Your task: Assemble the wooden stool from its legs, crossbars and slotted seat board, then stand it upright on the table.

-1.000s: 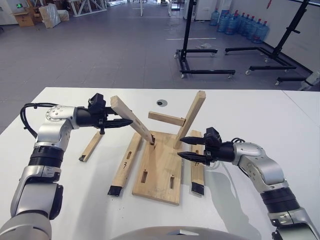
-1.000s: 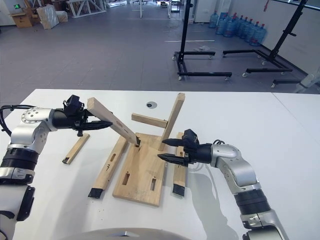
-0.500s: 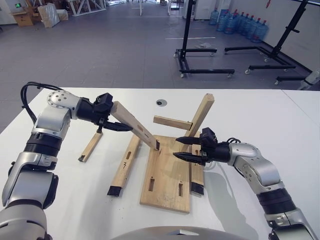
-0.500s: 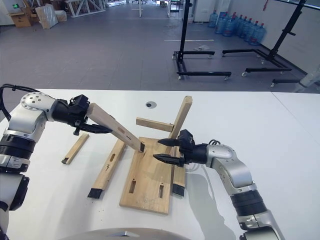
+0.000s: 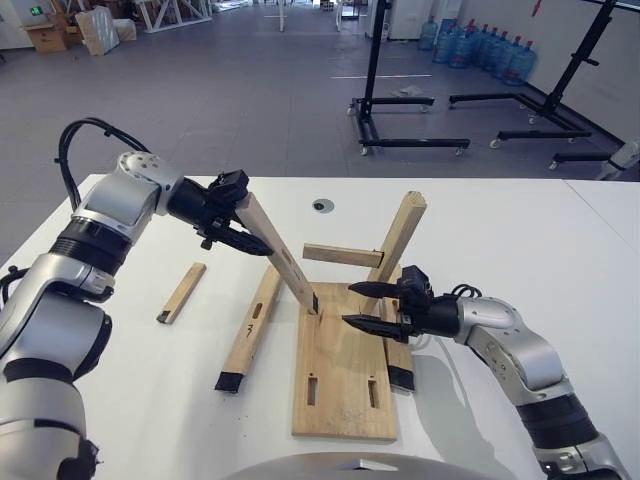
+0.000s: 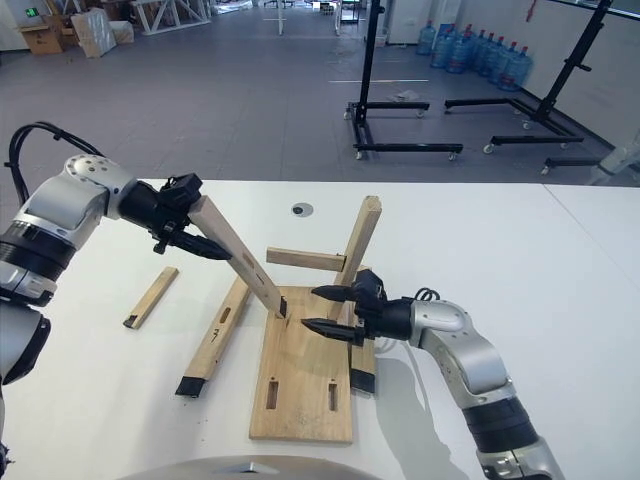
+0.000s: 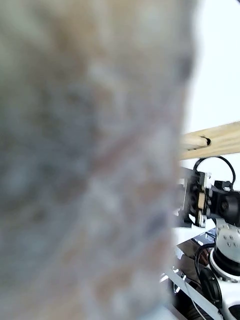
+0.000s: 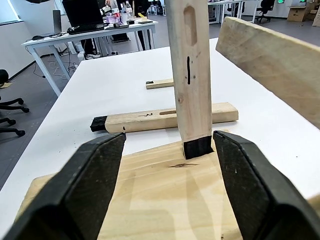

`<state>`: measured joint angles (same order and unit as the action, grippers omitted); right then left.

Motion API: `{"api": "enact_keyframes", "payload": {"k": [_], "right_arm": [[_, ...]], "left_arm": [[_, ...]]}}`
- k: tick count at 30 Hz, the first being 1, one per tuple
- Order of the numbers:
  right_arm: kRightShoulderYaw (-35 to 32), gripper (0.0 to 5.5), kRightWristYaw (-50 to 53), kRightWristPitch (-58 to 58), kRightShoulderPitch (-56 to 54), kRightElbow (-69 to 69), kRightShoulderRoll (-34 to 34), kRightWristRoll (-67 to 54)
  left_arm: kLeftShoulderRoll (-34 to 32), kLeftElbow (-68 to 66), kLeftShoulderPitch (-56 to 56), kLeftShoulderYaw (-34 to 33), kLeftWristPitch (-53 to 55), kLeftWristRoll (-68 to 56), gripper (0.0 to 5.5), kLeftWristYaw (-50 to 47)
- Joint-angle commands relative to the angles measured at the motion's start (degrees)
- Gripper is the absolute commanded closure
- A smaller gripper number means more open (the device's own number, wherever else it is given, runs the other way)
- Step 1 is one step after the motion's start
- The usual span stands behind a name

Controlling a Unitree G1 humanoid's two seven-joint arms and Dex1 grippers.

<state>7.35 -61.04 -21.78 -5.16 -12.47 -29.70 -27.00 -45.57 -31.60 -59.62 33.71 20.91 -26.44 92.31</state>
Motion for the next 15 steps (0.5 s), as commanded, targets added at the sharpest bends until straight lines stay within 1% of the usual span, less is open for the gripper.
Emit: {"api": "enact_keyframes", "payload": {"k": [1,5,8,12,13,15], "right_arm": [[0.40,2.28,1.91,-0.87,0.96,-3.55,0.24,-0.43],[-3.07,2.28,5.55,-2.41,-0.33,-10.10,1.28,-4.19],[-9.37,2.28,9.18,-4.89,-4.78,-14.08,0.40,-9.92],[-17.87,2.28,13.49,-6.42,-11.32,-15.02,-2.13,-15.42],[-19.23,2.28,14.89,-6.57,-13.00,-14.54,-2.53,-15.73],[-19.61,2.28,16.21,-6.21,-14.50,-13.02,-3.10,-14.78]], "left_arm": [[0.67,-4.86,-3.32,5.85,-1.75,2.99,3.49,0.19],[0.64,-7.36,-6.04,11.05,-3.24,1.73,3.49,0.19],[0.74,-8.56,-7.33,13.82,-4.29,0.77,3.49,0.19],[0.21,-8.65,-8.26,17.12,-5.00,-0.73,3.49,0.19],[0.19,-8.91,-8.53,17.67,-5.20,-0.91,3.49,0.19],[0.29,-9.52,-9.17,18.54,-5.53,-1.29,3.49,0.19]]}}
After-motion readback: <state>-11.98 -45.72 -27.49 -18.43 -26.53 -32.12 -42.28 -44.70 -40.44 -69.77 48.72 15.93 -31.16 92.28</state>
